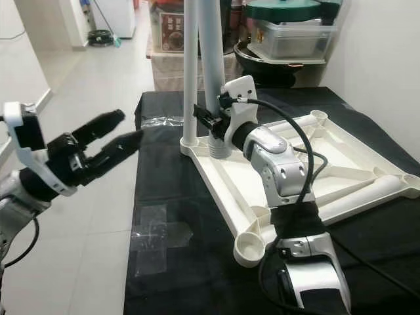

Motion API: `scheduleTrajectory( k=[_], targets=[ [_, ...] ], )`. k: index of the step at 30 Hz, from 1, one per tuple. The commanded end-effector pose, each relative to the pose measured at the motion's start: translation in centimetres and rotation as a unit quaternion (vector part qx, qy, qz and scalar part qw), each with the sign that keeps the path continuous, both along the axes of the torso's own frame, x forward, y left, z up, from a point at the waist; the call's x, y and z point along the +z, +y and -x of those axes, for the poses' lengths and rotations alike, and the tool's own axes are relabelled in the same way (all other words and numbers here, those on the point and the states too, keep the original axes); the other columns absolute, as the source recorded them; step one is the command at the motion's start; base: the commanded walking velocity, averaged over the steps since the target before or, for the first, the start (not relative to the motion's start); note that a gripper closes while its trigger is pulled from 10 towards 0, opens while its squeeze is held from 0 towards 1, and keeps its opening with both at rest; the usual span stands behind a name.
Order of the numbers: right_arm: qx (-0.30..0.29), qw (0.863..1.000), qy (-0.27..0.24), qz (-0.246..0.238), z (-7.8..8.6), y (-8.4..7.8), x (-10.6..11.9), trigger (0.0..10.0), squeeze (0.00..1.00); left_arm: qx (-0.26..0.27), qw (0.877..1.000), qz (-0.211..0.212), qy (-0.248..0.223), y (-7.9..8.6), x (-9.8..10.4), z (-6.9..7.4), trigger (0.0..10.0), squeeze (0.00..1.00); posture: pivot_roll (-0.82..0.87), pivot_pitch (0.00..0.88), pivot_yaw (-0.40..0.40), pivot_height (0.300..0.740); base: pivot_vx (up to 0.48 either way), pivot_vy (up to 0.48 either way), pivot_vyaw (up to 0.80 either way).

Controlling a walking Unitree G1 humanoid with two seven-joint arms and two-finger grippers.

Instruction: Building children table

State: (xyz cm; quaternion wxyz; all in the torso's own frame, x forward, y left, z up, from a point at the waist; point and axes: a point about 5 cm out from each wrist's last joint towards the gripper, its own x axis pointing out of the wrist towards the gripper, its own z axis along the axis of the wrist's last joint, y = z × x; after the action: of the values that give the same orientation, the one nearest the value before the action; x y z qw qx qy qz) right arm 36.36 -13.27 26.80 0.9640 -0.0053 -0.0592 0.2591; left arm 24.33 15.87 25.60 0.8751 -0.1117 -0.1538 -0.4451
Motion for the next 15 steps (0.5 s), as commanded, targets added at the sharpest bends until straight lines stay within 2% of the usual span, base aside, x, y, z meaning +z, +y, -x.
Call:
scheduleTrajectory(
  k=[1,2,3,4,7,8,10,11,12,14,15],
  targets=[
    [-0.012,0.999,-0.016,-0.045,-0.1,-0.3,1.5,0.0,0.0,0.006,0.999,-0.04,0.018,0.0,-1.3,0.1,10.0,0.0,0.04,0.0,-0.065,0.74,0.0,0.0,0.0],
    [-0.013,0.998,-0.015,-0.06,-0.2,-0.2,1.7,0.0,0.0,0.008,0.998,-0.049,0.025,0.1,-1.7,0.1,10.0,0.0,0.04,0.0,-0.065,0.74,0.0,0.0,0.0],
    [0.008,0.993,0.002,-0.117,0.2,0.8,2.1,0.0,0.0,0.014,0.998,-0.053,0.036,0.3,-2.1,-0.1,10.0,0.0,0.04,0.0,-0.06,0.74,0.0,0.0,0.0],
    [0.008,0.993,0.002,-0.117,0.2,0.8,2.1,0.0,0.0,0.014,0.998,-0.053,0.036,0.3,-2.1,-0.1,10.0,0.0,0.04,0.0,-0.06,0.74,0.0,0.0,0.0],
    [0.053,0.986,0.006,-0.156,1.2,2.8,2.7,0.0,0.0,-0.002,0.997,-0.062,0.053,0.4,-2.7,-0.5,10.0,0.0,0.03,0.0,-0.054,0.74,0.0,0.0,0.0],
    [0.053,0.986,0.006,-0.156,1.2,2.8,2.7,0.0,0.0,-0.002,0.997,-0.062,0.053,0.4,-2.7,-0.5,10.0,0.0,0.03,0.0,-0.054,0.74,0.0,0.0,0.0],
    [0.104,0.983,-0.014,-0.15,2.4,4.6,3.2,0.0,0.0,-0.006,0.995,-0.08,0.059,0.6,-3.1,-0.9,10.0,0.0,0.03,0.0,-0.047,0.74,0.0,0.0,0.0],
    [0.104,0.983,-0.014,-0.15,2.4,4.6,3.2,0.0,0.0,-0.006,0.995,-0.08,0.059,0.6,-3.1,-0.9,10.0,0.0,0.03,0.0,-0.047,0.74,0.0,0.0,0.0],
    [0.13,0.982,-0.025,-0.135,3.2,5.5,3.1,0.0,0.0,-0.011,0.995,-0.085,0.057,0.6,-2.9,-1.2,10.0,0.0,0.03,0.0,-0.044,0.74,0.0,0.0,0.0],
    [0.156,0.98,-0.017,-0.12,4.0,6.8,2.2,0.0,0.0,-0.02,0.995,-0.091,0.045,0.5,-2.3,-1.8,10.0,0.0,0.03,0.0,-0.044,0.74,0.0,0.0,0.0],
    [0.156,0.98,-0.017,-0.12,4.0,6.8,2.2,0.0,0.0,-0.02,0.995,-0.091,0.045,0.5,-2.3,-1.8,10.0,0.0,0.03,0.0,-0.044,0.74,0.0,0.0,0.0]
  ],
)
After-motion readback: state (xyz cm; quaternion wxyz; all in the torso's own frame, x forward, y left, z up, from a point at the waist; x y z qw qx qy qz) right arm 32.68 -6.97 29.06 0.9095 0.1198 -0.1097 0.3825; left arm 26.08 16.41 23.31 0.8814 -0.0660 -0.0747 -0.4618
